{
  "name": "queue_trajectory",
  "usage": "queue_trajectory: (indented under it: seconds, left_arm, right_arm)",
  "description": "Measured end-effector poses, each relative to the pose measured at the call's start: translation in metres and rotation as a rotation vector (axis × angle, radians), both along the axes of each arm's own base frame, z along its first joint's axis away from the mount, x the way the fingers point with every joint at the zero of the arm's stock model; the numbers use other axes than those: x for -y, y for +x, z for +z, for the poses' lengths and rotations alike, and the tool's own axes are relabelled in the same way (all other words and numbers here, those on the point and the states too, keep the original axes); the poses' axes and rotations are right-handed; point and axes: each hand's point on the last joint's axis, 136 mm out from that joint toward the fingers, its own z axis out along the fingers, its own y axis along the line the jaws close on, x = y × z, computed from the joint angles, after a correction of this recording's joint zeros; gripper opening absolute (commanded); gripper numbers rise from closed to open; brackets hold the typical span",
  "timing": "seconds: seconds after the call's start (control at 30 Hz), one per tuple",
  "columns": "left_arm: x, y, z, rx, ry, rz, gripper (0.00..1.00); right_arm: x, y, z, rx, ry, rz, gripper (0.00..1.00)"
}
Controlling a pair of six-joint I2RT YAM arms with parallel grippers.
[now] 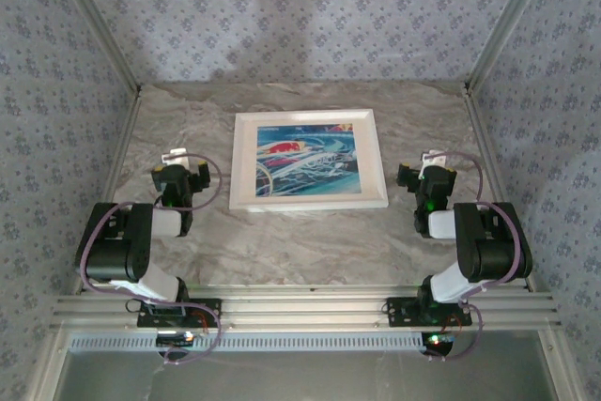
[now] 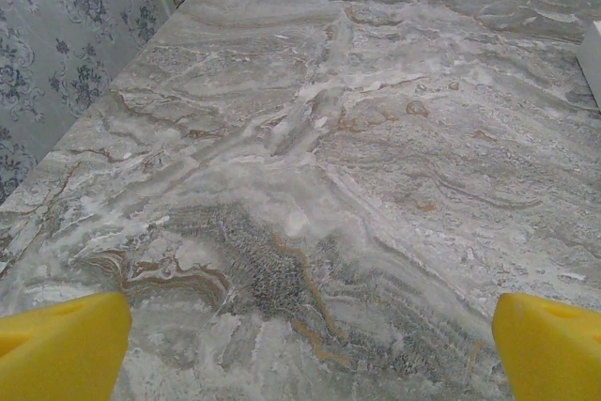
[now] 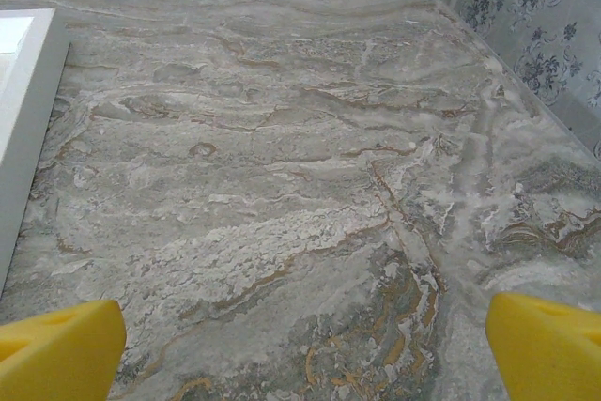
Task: Put the photo into the frame
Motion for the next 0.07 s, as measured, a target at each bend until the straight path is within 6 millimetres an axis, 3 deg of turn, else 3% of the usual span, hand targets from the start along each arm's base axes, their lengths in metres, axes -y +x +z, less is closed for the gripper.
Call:
queue_trajectory:
  seconds: [0.07]
  left_arm:
    - [0.0, 0.0, -0.0001, 0.0, 0.0, 0.0, 0.99]
  right_arm:
    - [0.0, 0.0001, 0.0001, 0.0, 0.0, 0.0, 1.0]
